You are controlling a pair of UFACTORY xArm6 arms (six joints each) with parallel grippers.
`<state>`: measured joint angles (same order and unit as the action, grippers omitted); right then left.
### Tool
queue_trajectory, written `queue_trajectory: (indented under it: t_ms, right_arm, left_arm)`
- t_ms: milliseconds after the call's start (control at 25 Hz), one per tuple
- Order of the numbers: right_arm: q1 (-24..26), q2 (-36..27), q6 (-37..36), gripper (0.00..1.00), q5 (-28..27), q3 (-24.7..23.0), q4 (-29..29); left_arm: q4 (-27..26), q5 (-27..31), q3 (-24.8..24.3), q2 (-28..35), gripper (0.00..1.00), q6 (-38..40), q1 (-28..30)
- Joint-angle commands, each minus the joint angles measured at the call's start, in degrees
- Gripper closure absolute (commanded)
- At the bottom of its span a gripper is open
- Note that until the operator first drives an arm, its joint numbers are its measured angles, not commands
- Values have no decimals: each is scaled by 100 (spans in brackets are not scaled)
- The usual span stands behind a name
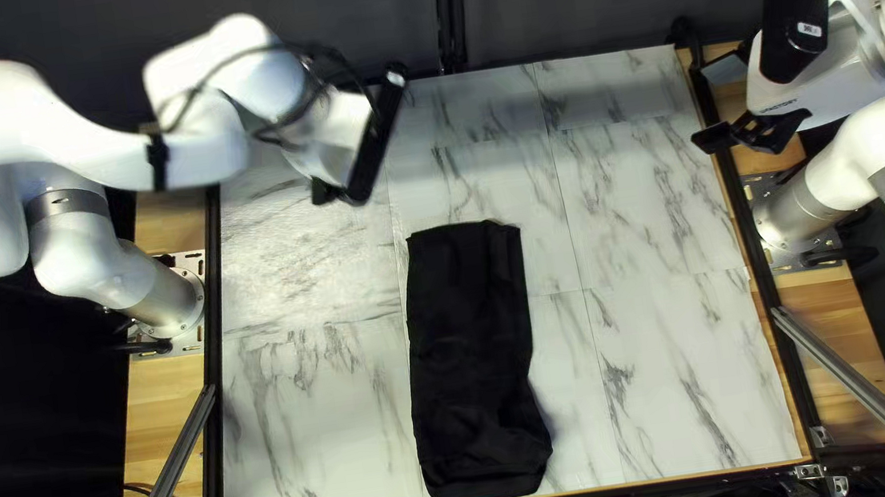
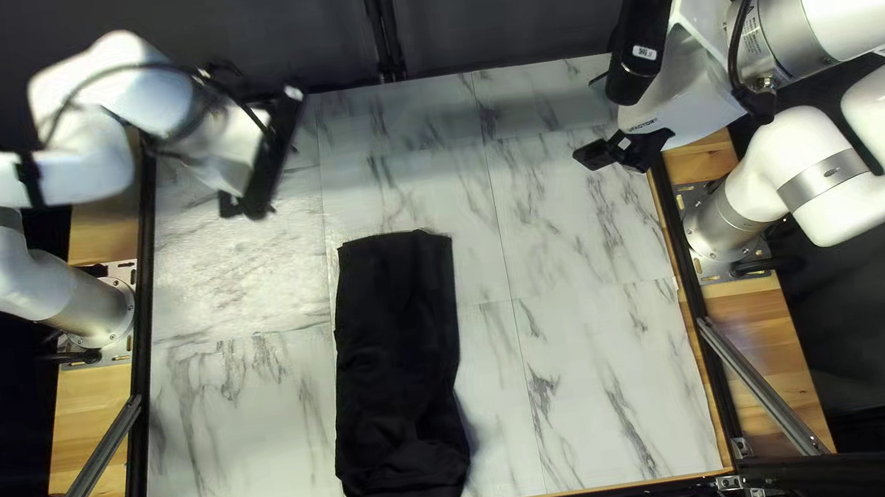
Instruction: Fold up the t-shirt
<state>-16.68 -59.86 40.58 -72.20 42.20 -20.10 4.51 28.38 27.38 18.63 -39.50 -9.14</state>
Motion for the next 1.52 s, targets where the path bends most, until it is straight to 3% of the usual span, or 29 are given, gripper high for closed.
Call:
queue_trajectory:
  t_ms: [40,280,400,480,600,840,1240,1360,1520]
  right_arm:
    - [0,0,0,0,0,0,0]
    - [0,0,0,0,0,0,0]
    - [0,0,0,0,0,0,0]
    - [0,0,0,0,0,0,0]
    - [0,0,0,0,0,0,0]
    - [0,0,0,0,0,0,0]
    - [0,0,0,0,0,0,0]
    - [0,0,0,0,0,0,0]
    - [0,0,0,0,0,0,0]
  left_arm:
    - [597,-327,-189,-285,0,378,65]
    - [556,-423,-195,-354,0,317,57]
    - [493,-1410,-42,-1309,0,-365,-30]
    - [767,-1847,-102,-1561,0,-650,-69]
    - [1958,-2151,-137,-1751,0,-709,-207]
    - [2030,-2166,-160,-1731,0,-637,-219]
    - [4864,-2030,325,-1885,0,2427,173]
    - [5468,-1879,500,-2034,0,3027,295]
    - [5851,-1749,523,-2070,0,3386,331]
